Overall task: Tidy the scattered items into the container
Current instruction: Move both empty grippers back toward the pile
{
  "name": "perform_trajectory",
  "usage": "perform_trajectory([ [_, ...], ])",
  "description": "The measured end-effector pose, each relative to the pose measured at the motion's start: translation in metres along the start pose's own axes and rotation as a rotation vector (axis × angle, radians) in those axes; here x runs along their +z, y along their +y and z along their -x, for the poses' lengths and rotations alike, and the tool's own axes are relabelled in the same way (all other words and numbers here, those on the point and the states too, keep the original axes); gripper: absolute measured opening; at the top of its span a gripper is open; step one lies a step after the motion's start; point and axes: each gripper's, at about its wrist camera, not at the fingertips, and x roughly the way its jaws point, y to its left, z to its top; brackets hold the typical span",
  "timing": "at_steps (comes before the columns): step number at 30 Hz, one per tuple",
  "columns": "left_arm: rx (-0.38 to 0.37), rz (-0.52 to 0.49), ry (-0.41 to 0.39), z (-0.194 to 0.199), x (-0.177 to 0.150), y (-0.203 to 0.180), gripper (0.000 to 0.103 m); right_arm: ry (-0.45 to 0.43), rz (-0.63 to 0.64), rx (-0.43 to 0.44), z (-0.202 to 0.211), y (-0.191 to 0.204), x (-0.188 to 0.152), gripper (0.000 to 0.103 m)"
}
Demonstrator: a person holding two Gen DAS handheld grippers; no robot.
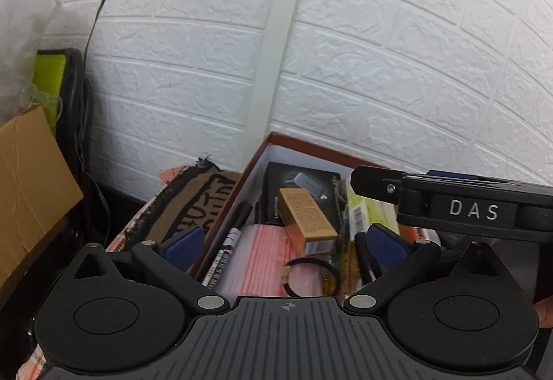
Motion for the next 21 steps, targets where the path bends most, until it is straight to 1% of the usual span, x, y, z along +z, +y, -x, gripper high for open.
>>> perform_trajectory([
  [2, -0.004, -0.002, -0.005, 0.01, 0.0, -0.008, 0.103, -0.01, 0.013, 0.006, 0.014, 0.003, 0.002, 0.099],
  [7, -0.013, -0.019, -0.019, 0.035, -0.003, -0.034, 0.103, -0.037, 0.024, 0.001, 0.052, 0.001, 0.001, 0.1],
  [12, -0.03, -0.053, -0.028, 0.062, -0.014, -0.068, 0.103, -0.069, 0.022, 0.008, 0.099, -0.006, -0.007, 0.101],
  [17, -0.042, -0.107, -0.055, 0.094, -0.043, -0.112, 0.103, -0.097, 0.008, 0.009, 0.15, -0.019, -0.027, 0.101],
  [21, -0.069, -0.167, -0.07, 0.115, -0.079, -0.154, 0.103, -0.125, 0.004, 0.01, 0.196, -0.031, -0.057, 0.103],
])
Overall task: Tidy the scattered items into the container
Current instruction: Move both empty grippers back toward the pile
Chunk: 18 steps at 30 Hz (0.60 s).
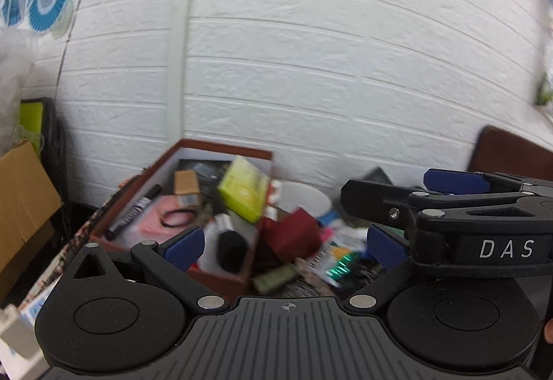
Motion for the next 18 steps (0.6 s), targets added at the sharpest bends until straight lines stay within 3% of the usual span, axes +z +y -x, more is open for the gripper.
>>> perform_trajectory([
  [6, -0.059, -0.043, 0.005, 0.017, -0.06, -0.066, 0.103, -0.011, -0.006, -0.054, 0.062, -0.02, -0.056, 0.103],
  [11, -0.151, -0.044, 0.097, 0.009, -0.108, -0.105, 0.103, 0.004, -0.091, -0.121, 0.1, -0.041, -0.112, 0.103],
  [18, -0.184, -0.09, 0.213, -0.018, -0.15, -0.136, 0.103, 0.042, -0.232, -0.314, 0.143, -0.081, -0.177, 0.103],
])
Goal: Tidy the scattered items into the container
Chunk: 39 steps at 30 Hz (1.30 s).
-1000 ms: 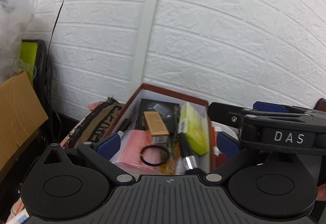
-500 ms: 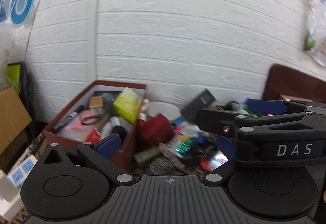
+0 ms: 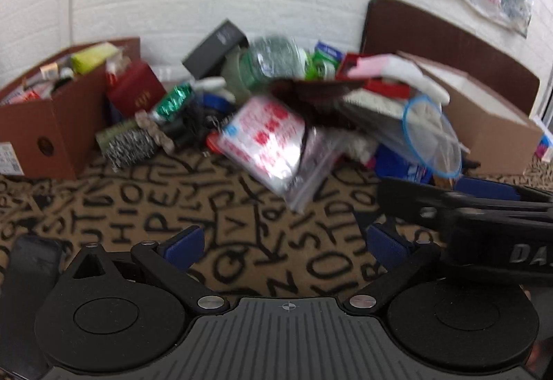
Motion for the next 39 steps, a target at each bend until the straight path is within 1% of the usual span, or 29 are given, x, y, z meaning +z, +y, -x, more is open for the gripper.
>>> perform_trajectory([
  [3, 0.002, -0.001, 0.03, -0.014, -0.004, -0.004, 0.103, 0.013, -0.069, -0.081, 0.008, -0.029, -0.017, 0.103],
  [6, 0.005, -0.022, 0.02, -0.022, -0.002, -0.011, 0.103, 0.035, -0.139, -0.146, 0.008, -0.055, -0.026, 0.102],
  [9, 0.019, -0.052, 0.004, -0.028, 0.005, -0.013, 0.102, 0.052, -0.153, -0.208, 0.005, -0.071, -0.032, 0.102],
  [12, 0.032, -0.081, 0.007, -0.038, 0.014, -0.013, 0.095, 0.066, -0.151, -0.259, 0.002, -0.08, -0.037, 0.099],
  [15, 0.001, -0.073, 0.038, -0.053, 0.021, -0.012, 0.085, 0.094, -0.133, -0.299, -0.004, -0.086, -0.042, 0.089],
  [16, -0.01, -0.069, 0.053, -0.058, 0.022, -0.012, 0.079, 0.103, -0.13, -0.307, -0.006, -0.087, -0.044, 0.085],
  [17, -0.02, -0.066, 0.065, -0.063, 0.023, -0.013, 0.074, 0.112, -0.132, -0.311, -0.008, -0.088, -0.045, 0.083],
  [18, -0.029, -0.062, 0.073, -0.067, 0.023, -0.014, 0.073, 0.121, -0.135, -0.313, -0.009, -0.09, -0.047, 0.08],
  [21, -0.017, -0.058, 0.072, -0.077, 0.025, -0.019, 0.074, 0.125, -0.126, -0.328, -0.011, -0.092, -0.049, 0.078],
  [26, 0.043, -0.035, 0.044, -0.09, 0.031, -0.018, 0.084, 0.127, -0.111, -0.342, -0.015, -0.091, -0.047, 0.074],
  [28, 0.047, -0.024, 0.047, -0.094, 0.033, -0.017, 0.084, 0.121, -0.112, -0.34, -0.014, -0.09, -0.046, 0.07],
  [30, 0.045, -0.03, 0.056, -0.099, 0.034, -0.017, 0.084, 0.111, -0.118, -0.314, -0.012, -0.087, -0.045, 0.067],
  [32, 0.055, -0.044, 0.064, -0.104, 0.034, -0.017, 0.077, 0.104, -0.098, -0.283, -0.013, -0.081, -0.043, 0.066],
  [33, 0.065, -0.05, 0.062, -0.105, 0.036, -0.017, 0.075, 0.11, -0.074, -0.281, -0.016, -0.076, -0.041, 0.066],
  [36, 0.085, -0.053, 0.064, -0.109, 0.041, -0.016, 0.062, 0.122, -0.066, -0.311, -0.023, -0.075, -0.04, 0.066],
  [37, 0.089, -0.052, 0.065, -0.109, 0.042, -0.015, 0.049, 0.123, -0.071, -0.324, -0.023, -0.076, -0.04, 0.066],
  [38, 0.096, -0.054, 0.066, -0.11, 0.043, -0.015, 0.039, 0.125, -0.073, -0.341, -0.023, -0.077, -0.041, 0.066],
  [39, 0.107, -0.055, 0.066, -0.11, 0.043, -0.014, 0.031, 0.129, -0.076, -0.358, -0.023, -0.079, -0.041, 0.066],
])
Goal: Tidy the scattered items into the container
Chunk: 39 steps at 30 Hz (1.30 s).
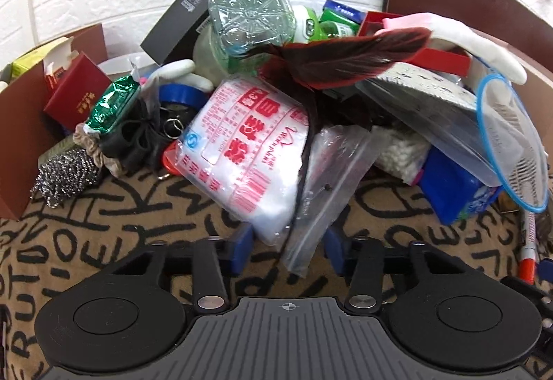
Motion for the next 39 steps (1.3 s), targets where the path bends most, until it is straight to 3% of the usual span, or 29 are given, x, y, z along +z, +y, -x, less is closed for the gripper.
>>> perform_trajectory([
  [3, -0.008, 0.026, 0.004, 0.002, 0.0, 0.007, 0.015, 0.005, -0.032, -0.023, -0.004, -0.007, 0.0, 0.059],
  [5, -0.015, 0.043, 0.009, 0.005, -0.002, 0.011, 0.008, -0.001, -0.022, -0.021, -0.007, -0.008, 0.0, 0.046],
  [6, -0.016, 0.051, 0.009, 0.007, -0.004, 0.013, 0.006, 0.002, -0.011, -0.004, -0.007, -0.007, 0.001, 0.037],
  [8, -0.012, 0.059, 0.006, 0.014, -0.01, 0.017, 0.004, 0.013, 0.005, 0.045, -0.005, -0.003, 0.002, 0.032],
  [10, -0.004, 0.07, 0.006, 0.021, -0.018, 0.023, 0.004, 0.024, 0.021, 0.103, -0.001, 0.003, 0.002, 0.018],
  [20, 0.041, 0.12, 0.022, 0.084, -0.067, 0.06, 0.0, 0.124, 0.095, 0.375, 0.026, 0.046, -0.015, 0.017],
  [23, 0.062, 0.148, 0.029, 0.1, -0.078, 0.074, 0.0, 0.146, 0.141, 0.414, 0.037, 0.057, -0.022, 0.017],
  [24, 0.064, 0.153, 0.027, 0.103, -0.079, 0.078, 0.005, 0.15, 0.156, 0.415, 0.039, 0.059, -0.023, 0.018],
  [25, 0.061, 0.16, 0.022, 0.104, -0.078, 0.081, 0.025, 0.152, 0.167, 0.416, 0.041, 0.061, -0.023, 0.019],
  [27, 0.058, 0.187, -0.001, 0.106, -0.075, 0.083, 0.045, 0.141, 0.154, 0.412, 0.041, 0.061, -0.022, 0.02],
  [28, 0.044, 0.2, -0.014, 0.107, -0.073, 0.084, 0.065, 0.138, 0.147, 0.411, 0.041, 0.061, -0.021, 0.021],
  [29, 0.026, 0.214, -0.023, 0.107, -0.07, 0.084, 0.077, 0.132, 0.138, 0.413, 0.041, 0.062, -0.018, 0.023],
  [33, -0.053, 0.23, -0.034, 0.098, -0.062, 0.084, 0.081, 0.076, 0.122, 0.43, 0.046, 0.063, -0.014, 0.056],
  [39, -0.111, 0.264, 0.005, 0.074, -0.051, 0.094, 0.078, 0.053, 0.157, 0.47, 0.035, 0.078, -0.001, 0.054],
])
